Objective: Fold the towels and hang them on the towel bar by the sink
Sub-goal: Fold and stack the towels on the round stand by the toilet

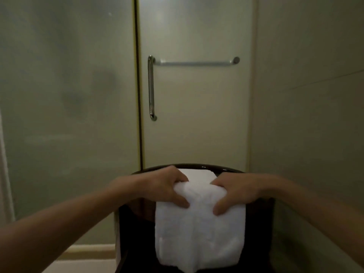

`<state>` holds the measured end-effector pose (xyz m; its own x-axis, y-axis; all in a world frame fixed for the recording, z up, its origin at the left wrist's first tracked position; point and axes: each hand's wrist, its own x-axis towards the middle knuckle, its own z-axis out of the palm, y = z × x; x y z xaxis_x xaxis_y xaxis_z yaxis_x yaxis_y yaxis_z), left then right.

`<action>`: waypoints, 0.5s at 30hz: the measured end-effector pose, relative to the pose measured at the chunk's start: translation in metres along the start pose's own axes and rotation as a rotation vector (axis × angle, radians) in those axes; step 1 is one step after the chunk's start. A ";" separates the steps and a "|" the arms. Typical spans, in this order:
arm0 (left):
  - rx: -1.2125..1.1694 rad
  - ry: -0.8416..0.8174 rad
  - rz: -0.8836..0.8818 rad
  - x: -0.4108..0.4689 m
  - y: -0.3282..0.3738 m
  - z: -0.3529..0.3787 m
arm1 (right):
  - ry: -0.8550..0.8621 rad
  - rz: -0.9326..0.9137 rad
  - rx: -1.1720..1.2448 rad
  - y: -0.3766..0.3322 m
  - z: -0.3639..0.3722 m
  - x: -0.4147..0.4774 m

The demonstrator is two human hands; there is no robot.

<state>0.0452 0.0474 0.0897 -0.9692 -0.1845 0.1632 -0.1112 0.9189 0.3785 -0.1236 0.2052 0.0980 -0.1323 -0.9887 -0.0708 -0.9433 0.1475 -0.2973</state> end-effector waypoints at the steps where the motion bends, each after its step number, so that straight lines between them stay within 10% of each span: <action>1: 0.000 0.000 -0.021 0.002 0.004 -0.014 | 0.049 -0.013 0.010 -0.003 -0.011 0.001; 11: 0.177 -0.020 -0.205 0.026 0.013 -0.096 | 0.240 -0.066 0.261 -0.014 -0.093 0.036; 15: 0.142 0.208 -0.143 0.043 0.002 -0.119 | 0.360 -0.057 0.299 -0.010 -0.120 0.050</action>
<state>0.0294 -0.0008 0.2062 -0.8770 -0.3700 0.3066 -0.2877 0.9153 0.2818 -0.1573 0.1507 0.2113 -0.2300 -0.9342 0.2728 -0.8301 0.0420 -0.5561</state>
